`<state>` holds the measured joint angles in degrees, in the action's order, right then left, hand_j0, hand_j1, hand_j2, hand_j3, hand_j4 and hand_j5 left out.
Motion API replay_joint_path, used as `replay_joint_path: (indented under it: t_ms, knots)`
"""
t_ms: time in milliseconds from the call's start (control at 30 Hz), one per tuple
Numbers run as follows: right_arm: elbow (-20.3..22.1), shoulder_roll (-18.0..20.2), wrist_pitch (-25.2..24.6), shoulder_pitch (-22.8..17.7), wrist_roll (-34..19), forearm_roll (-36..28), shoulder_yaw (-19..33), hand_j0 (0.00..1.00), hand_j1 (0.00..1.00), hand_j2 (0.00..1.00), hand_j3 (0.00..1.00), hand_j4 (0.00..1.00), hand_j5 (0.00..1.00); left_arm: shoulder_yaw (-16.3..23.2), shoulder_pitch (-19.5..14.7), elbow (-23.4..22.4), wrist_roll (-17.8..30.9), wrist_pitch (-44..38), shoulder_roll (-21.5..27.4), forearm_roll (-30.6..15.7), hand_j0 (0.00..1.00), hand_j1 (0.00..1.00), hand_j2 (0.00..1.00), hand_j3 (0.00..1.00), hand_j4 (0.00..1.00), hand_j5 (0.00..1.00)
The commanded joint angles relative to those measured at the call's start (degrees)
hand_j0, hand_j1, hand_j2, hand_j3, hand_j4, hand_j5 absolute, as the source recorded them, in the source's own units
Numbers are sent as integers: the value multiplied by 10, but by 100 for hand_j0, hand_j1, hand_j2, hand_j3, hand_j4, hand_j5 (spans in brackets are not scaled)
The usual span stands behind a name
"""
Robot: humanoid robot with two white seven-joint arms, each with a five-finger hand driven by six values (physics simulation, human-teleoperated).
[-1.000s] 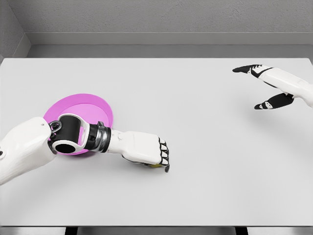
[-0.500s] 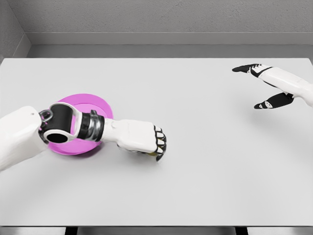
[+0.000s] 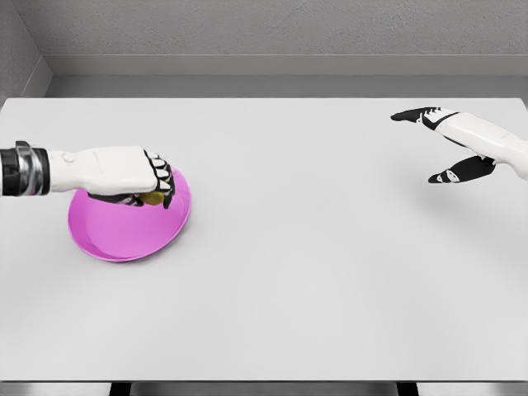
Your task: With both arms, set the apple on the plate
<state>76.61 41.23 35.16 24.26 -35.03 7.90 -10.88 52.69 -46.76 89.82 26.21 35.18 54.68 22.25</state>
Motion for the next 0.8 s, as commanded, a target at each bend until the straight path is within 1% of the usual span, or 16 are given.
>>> replay_joint_path:
  t_ms: [0, 67, 133, 167, 200, 233, 500, 567, 600, 633, 667, 700, 767]
  knots:
    - [0, 1, -2, 0, 0, -4, 0, 100, 100, 100, 100, 100, 100, -2, 1, -17, 0, -2, 4, -5, 51, 51, 51, 51, 51, 51]
    - [0, 0, -2, -3, 0, -4, 0, 100, 100, 100, 100, 100, 100, -1, 4, -20, 0, -2, 3, -6, 54, 54, 54, 54, 54, 54]
    - [0, 0, -2, -4, 0, -4, 0, 100, 100, 100, 100, 100, 100, 0, 9, -20, 0, -2, 2, -10, 73, 73, 73, 73, 73, 73]
    - [0, 0, -2, -4, 0, -4, 0, 100, 100, 100, 100, 100, 100, 0, 9, -20, 0, -2, 2, -28, 89, 89, 89, 89, 89, 89]
    - [0, 0, -2, -4, 0, -4, 0, 100, 100, 100, 100, 100, 100, 0, 9, -20, 0, -2, 2, -38, 97, 97, 97, 97, 97, 97]
    - [0, 0, -2, -4, 0, -4, 0, 100, 100, 100, 100, 100, 100, 0, 9, -20, 0, -2, 0, -39, 100, 100, 100, 100, 100, 100]
    - [0, 0, -2, -4, 0, -4, 0, 100, 100, 100, 100, 100, 100, 0, 10, -19, 0, -2, -1, -42, 100, 100, 100, 100, 100, 100]
    - [0, 0, -2, -7, 0, -4, 0, 100, 100, 100, 100, 100, 100, 0, 9, -16, -1, -2, -5, -54, 100, 100, 100, 100, 100, 100]
    - [2, 0, -2, -8, 0, -4, 0, 100, 100, 100, 100, 100, 100, 0, 8, -15, -1, -2, -13, -65, 100, 100, 100, 100, 100, 100]
    - [5, 1, -2, -8, 0, -4, -1, 100, 100, 100, 100, 100, 100, 1, 8, -17, -1, -2, -31, -95, 100, 100, 100, 100, 100, 100]
    - [5, 1, -2, -8, 0, -4, 0, 100, 100, 100, 100, 100, 100, 1, 4, -4, -1, -2, -40, -121, 100, 100, 100, 100, 100, 100]
    - [5, 1, -2, -8, 0, -4, -1, 100, 100, 100, 100, 100, 100, 1, 4, 13, -1, -2, -69, -130, 100, 100, 100, 100, 100, 100]
    - [5, 1, -2, -8, 0, -4, -1, 100, 100, 100, 100, 100, 100, 2, 4, 28, -1, -2, -98, -130, 100, 100, 100, 100, 100, 100]
